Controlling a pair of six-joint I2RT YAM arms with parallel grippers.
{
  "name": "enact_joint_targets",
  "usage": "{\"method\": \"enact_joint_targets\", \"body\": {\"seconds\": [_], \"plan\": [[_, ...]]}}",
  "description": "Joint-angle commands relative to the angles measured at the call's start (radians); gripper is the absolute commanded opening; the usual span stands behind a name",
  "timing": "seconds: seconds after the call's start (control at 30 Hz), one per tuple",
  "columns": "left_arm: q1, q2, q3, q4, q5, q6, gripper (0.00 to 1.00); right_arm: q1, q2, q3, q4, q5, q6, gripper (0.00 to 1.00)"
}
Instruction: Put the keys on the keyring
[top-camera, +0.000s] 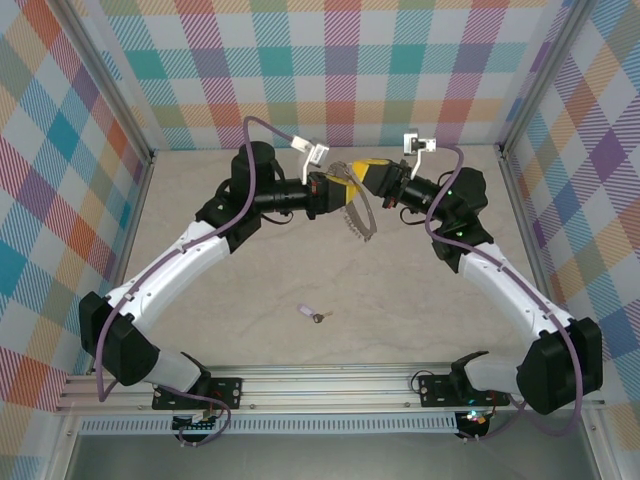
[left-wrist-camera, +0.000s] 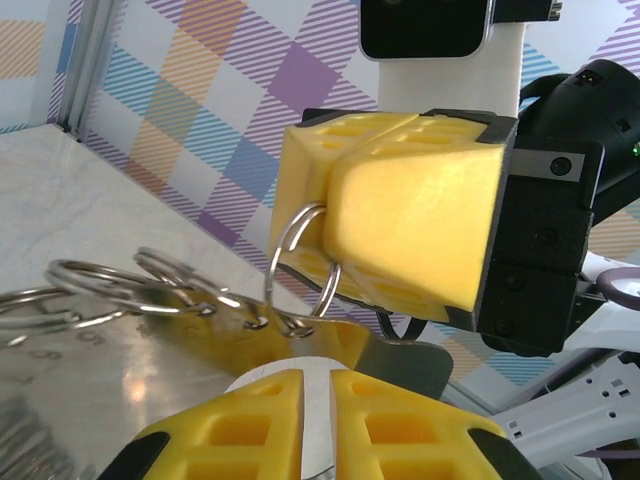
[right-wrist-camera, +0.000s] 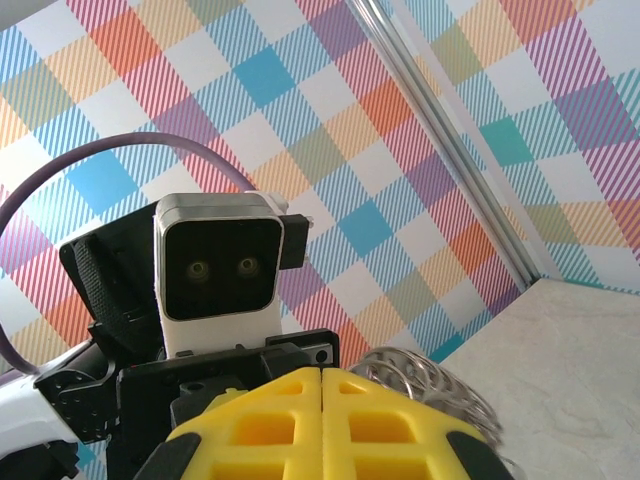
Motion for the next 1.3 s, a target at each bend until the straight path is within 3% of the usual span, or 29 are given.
{"method": "enact_joint_targets", "body": {"seconds": [0.0, 0.23, 0.6, 1.27], "plan": [[-0.008, -0.016, 0.024, 0.051, -0.025, 0.000, 0.18, -0.001, -0.008, -0.011, 0.105, 0.025, 0.013, 0.00], [0.021, -0.066, 0.005, 0.047, -0.073, 0.010, 0.32, -0.003, -0.023, -0.026, 0.157, 0.034, 0.036, 0.00], [0.081, -0.078, 0.057, 0.069, -0.066, -0.014, 0.32, -0.005, -0.045, -0.039, 0.331, 0.059, 0.106, 0.00], [0.040, 0.060, 0.183, 0.199, 0.007, -0.118, 0.30, -0.003, 0.076, -0.002, 0.613, 0.122, 0.268, 0.00]]}}
